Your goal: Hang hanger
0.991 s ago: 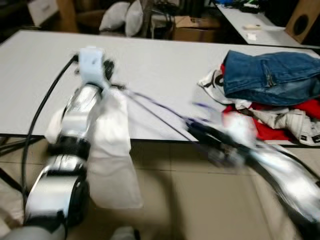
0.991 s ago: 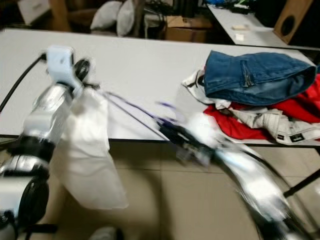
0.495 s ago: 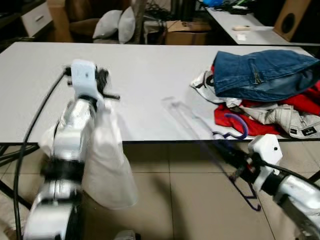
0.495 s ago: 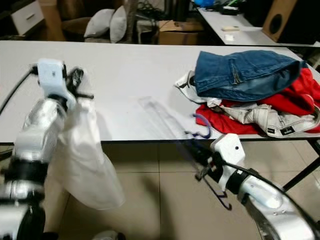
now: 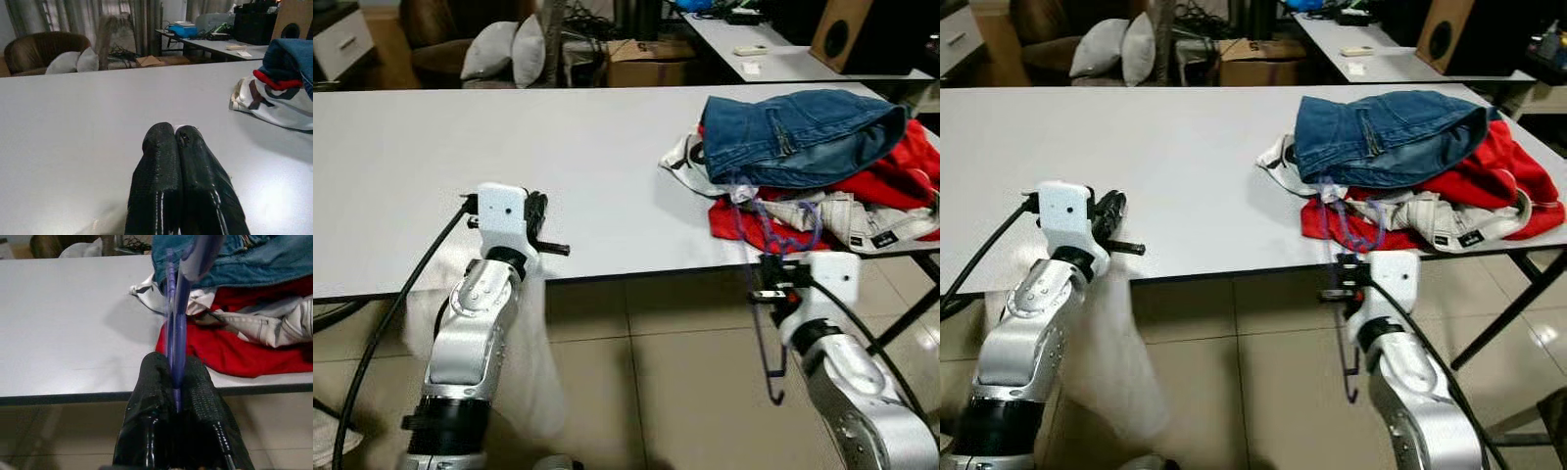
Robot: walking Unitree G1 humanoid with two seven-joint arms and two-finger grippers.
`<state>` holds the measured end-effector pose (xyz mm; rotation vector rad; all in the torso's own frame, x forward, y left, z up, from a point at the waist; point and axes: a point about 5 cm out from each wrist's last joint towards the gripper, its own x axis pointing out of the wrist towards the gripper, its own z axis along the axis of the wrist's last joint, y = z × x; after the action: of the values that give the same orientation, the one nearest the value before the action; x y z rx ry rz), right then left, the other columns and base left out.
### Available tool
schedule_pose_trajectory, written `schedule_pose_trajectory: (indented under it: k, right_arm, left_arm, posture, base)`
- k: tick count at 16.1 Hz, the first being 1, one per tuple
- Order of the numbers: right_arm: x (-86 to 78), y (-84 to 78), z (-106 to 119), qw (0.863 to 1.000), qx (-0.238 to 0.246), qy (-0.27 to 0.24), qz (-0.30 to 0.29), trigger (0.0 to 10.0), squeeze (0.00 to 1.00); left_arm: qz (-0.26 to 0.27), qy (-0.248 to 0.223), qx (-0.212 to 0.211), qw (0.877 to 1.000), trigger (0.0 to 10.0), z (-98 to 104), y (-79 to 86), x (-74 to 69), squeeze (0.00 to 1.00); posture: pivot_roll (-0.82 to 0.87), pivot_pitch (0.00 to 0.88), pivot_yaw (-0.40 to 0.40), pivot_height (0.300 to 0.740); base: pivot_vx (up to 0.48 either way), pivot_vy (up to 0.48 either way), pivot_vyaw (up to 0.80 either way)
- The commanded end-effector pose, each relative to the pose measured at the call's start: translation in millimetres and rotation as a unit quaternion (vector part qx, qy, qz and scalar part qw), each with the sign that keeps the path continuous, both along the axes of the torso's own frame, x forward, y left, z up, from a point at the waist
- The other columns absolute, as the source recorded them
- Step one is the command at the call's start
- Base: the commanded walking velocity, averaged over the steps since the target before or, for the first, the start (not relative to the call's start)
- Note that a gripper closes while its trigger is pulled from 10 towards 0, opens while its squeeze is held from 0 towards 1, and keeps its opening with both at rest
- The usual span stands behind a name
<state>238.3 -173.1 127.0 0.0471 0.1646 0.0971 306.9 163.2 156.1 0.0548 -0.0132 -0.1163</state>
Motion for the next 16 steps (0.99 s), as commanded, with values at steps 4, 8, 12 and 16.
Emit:
schedule_pose_trajectory:
  k: [4, 8, 12, 16]
  right_arm:
    - [6.8, 11.1, 12.8, 0.998, -0.017, -0.024, 0.049, 10.0, 0.0]
    - [0.6, 17.1, 3.4, 0.993, -0.069, -0.006, 0.098, 10.0, 0.0]
    - [6.8, 14.7, 16.2, 0.992, -0.077, -0.035, 0.098, 10.0, 0.0]
    - [7.4, 20.2, 20.5, 0.984, -0.098, -0.046, 0.144, 10.0, 0.0]
  left_arm:
    - [-0.003, -0.016, 0.018, 1.0, 10.0, 14.1, -4.6, 0.1, 0.0]
    - [-0.014, -0.03, 0.025, 0.999, 10.0, 19.8, -12.4, 1.5, 0.0]
    - [-0.007, -0.059, 0.004, 0.998, 10.0, 32.6, -12.8, 5.1, 0.0]
    - [-0.007, -0.082, 0.006, 0.997, 10.0, 49.3, -12.5, 14.0, 0.0]
  posture:
    - [-0.02, 0.006, 0.005, 0.74]
    - [-0.02, 0.002, 0.011, 0.74]
    - [-0.03, 0.0, 0.012, 0.74]
    - [-0.03, 0.0, 0.011, 0.74]
  base:
    - [0.0, 0.39, 0.0]
    - [0.0, 0.0, 0.0]
    - [0.143, 0.0, 0.0]
    - [0.379, 0.0, 0.8]
